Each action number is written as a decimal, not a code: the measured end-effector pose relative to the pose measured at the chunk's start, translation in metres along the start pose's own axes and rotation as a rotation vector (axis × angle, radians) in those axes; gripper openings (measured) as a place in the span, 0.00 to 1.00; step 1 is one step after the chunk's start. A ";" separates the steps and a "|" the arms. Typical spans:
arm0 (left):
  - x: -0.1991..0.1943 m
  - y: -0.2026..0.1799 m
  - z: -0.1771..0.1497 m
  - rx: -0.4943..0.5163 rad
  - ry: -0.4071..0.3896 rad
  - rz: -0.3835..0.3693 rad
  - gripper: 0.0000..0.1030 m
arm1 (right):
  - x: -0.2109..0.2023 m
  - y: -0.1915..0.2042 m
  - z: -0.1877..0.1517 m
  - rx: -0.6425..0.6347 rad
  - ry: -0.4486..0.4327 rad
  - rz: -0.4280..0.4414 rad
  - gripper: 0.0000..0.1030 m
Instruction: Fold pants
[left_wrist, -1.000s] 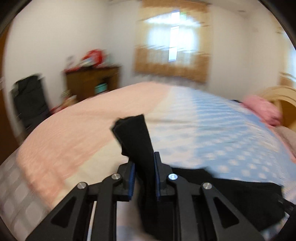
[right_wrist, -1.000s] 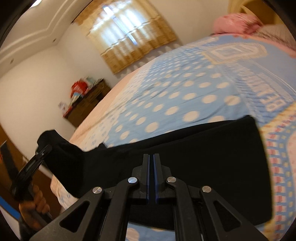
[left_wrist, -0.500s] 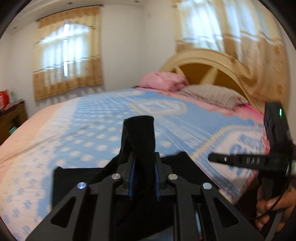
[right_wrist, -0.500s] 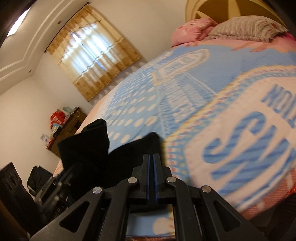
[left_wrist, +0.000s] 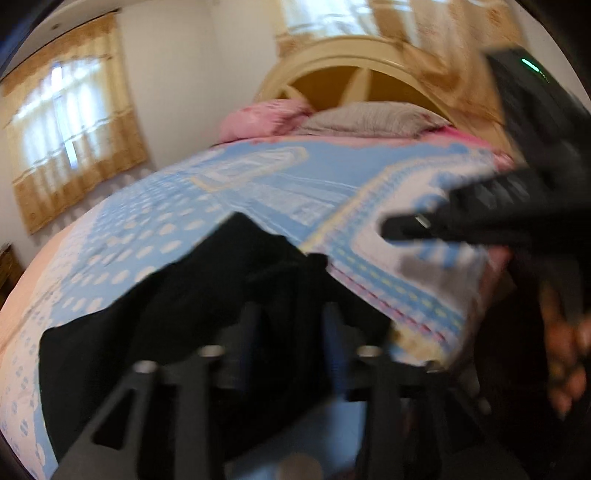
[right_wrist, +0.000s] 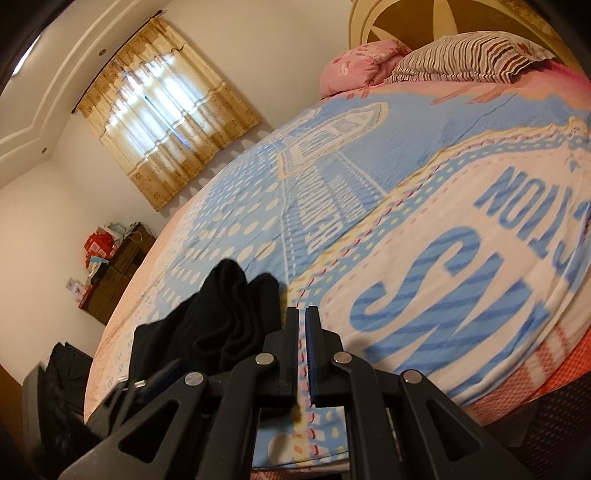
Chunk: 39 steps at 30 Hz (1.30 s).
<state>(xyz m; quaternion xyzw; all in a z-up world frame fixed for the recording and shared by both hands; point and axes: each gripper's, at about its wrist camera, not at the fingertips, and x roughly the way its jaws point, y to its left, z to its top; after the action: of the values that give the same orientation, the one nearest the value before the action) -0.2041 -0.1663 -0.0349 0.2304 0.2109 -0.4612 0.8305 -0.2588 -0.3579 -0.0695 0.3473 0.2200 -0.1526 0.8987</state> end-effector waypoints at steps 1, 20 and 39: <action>-0.005 -0.001 -0.001 0.027 -0.006 -0.004 0.72 | -0.003 0.000 0.003 0.011 -0.006 0.024 0.04; -0.070 0.175 -0.063 -0.544 0.130 0.320 0.99 | 0.056 0.091 -0.056 -0.535 0.154 -0.175 0.08; -0.088 0.167 -0.086 -0.438 0.195 0.341 0.99 | 0.014 0.112 -0.022 -0.581 -0.021 -0.113 0.10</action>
<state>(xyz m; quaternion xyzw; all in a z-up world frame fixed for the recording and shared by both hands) -0.1147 0.0204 -0.0227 0.1211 0.3425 -0.2343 0.9017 -0.2049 -0.2644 -0.0286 0.0609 0.2644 -0.1366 0.9527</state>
